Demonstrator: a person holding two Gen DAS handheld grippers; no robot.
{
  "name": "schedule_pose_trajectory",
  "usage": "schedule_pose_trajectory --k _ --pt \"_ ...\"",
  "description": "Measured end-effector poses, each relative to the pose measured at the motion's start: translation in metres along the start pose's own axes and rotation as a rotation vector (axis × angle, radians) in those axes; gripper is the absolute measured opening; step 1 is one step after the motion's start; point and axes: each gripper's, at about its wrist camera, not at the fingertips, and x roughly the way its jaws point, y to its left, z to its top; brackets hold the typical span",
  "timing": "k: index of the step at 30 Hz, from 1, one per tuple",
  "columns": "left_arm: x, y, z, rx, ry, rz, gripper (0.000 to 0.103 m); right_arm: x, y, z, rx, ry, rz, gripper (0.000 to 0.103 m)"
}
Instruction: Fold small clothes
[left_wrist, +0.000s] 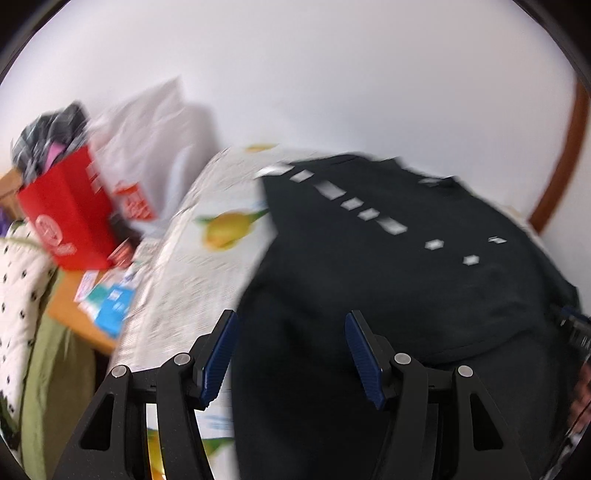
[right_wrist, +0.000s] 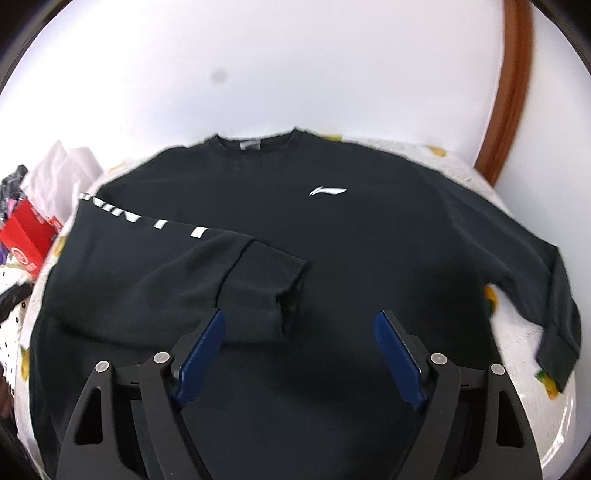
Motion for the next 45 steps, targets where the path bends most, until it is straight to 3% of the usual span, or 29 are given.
schedule_pose_trajectory --k 3,9,12,13,14,16,19,24,29,31,34,39,43,45 --pt "0.019 0.021 -0.002 -0.004 0.034 0.047 0.057 0.024 0.000 0.011 0.018 0.050 0.011 0.082" --pt "0.054 0.021 0.008 0.080 0.047 0.097 0.057 0.064 -0.001 0.028 0.085 0.116 0.070 0.082" --pt "0.069 0.015 0.015 0.113 0.032 0.118 0.054 0.081 0.002 0.034 0.087 0.136 0.098 0.063" --pt "0.073 0.011 0.017 0.127 0.021 0.107 0.044 0.084 0.005 0.037 0.075 0.129 0.088 0.059" --pt "0.075 0.007 0.019 0.139 0.013 0.091 0.038 0.085 0.009 0.040 0.055 0.110 0.084 0.042" --pt "0.077 0.000 0.020 0.157 0.007 0.062 0.015 0.085 0.017 0.048 0.015 0.117 0.154 0.019" --pt "0.081 -0.003 0.021 0.158 -0.010 0.088 0.009 0.074 0.025 0.066 -0.037 0.042 0.158 0.014" --pt "0.081 0.007 0.019 0.122 0.004 0.082 0.007 0.036 0.005 0.098 -0.031 -0.140 0.146 0.013" --pt "0.081 0.014 0.018 0.091 0.009 0.072 0.007 0.016 -0.051 0.103 0.052 -0.229 -0.009 0.013" --pt "0.082 0.012 0.017 0.095 0.010 0.079 0.007 0.024 -0.075 0.099 0.099 -0.201 -0.047 0.013" --pt "0.082 0.010 0.017 0.104 0.008 0.091 0.007 0.046 -0.095 0.091 0.153 -0.134 -0.025 0.013" --pt "0.082 0.009 0.017 0.110 0.012 0.096 0.007 0.072 -0.088 0.072 0.112 -0.038 -0.079 0.017" --pt "0.080 0.011 0.017 0.082 0.027 0.079 0.010 0.079 -0.099 0.060 0.089 0.009 -0.172 0.036" --pt "0.076 0.014 0.016 0.061 0.042 0.060 0.010 0.074 -0.103 0.053 0.108 -0.029 -0.180 0.037"
